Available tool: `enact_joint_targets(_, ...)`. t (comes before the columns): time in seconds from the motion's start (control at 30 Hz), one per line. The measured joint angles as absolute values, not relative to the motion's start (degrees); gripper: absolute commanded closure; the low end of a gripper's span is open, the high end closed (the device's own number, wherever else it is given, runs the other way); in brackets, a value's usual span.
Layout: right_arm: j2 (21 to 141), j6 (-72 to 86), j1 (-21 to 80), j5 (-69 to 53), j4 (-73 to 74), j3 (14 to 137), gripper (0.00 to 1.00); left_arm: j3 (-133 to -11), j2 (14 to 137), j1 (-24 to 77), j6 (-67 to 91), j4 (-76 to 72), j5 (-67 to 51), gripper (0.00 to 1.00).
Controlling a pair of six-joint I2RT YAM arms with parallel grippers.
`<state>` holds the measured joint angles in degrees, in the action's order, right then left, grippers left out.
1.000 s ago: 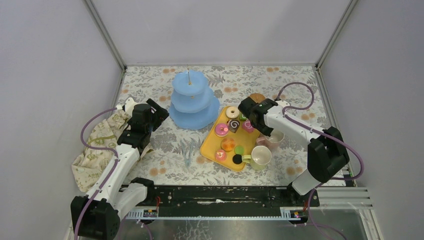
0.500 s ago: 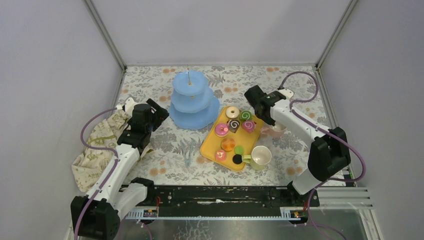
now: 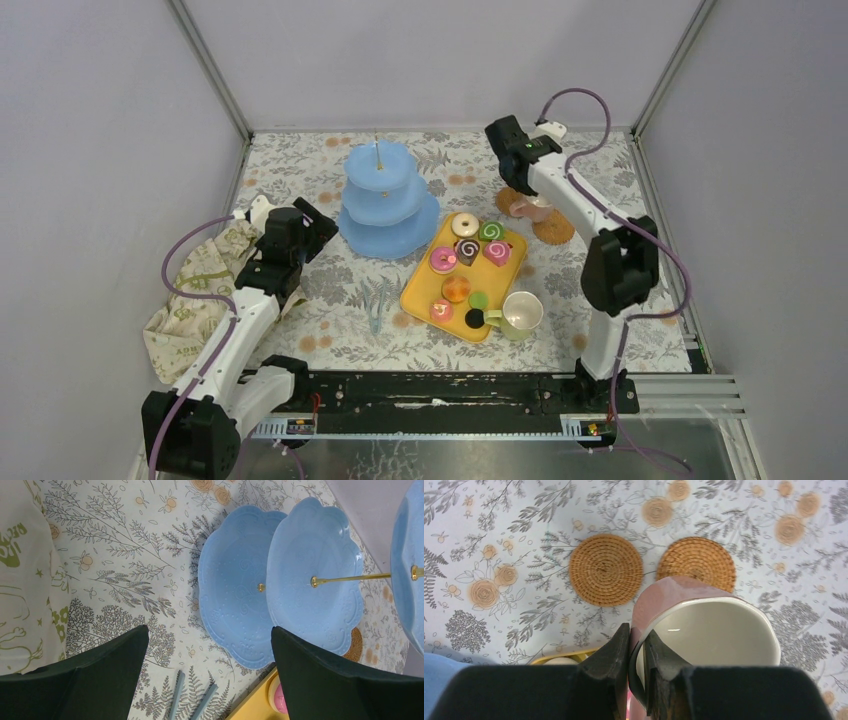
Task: Serve the afternoon tea
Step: Place the cup on the coaster.
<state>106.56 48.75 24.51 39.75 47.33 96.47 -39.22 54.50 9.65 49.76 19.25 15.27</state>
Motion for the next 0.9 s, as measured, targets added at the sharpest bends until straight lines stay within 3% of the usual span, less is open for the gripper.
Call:
enact_joint_targets(0.57,125.47,41.54,22.41,34.30,51.03,118.50,1.00,-39.22,55.31,9.65,49.76,19.22,15.31,0.00)
enact_joint_targets(0.9,130.89,40.71,21.96,31.75,51.64,123.83,1.00,-39.22,56.31,9.65,49.76,19.20,15.29,0.00)
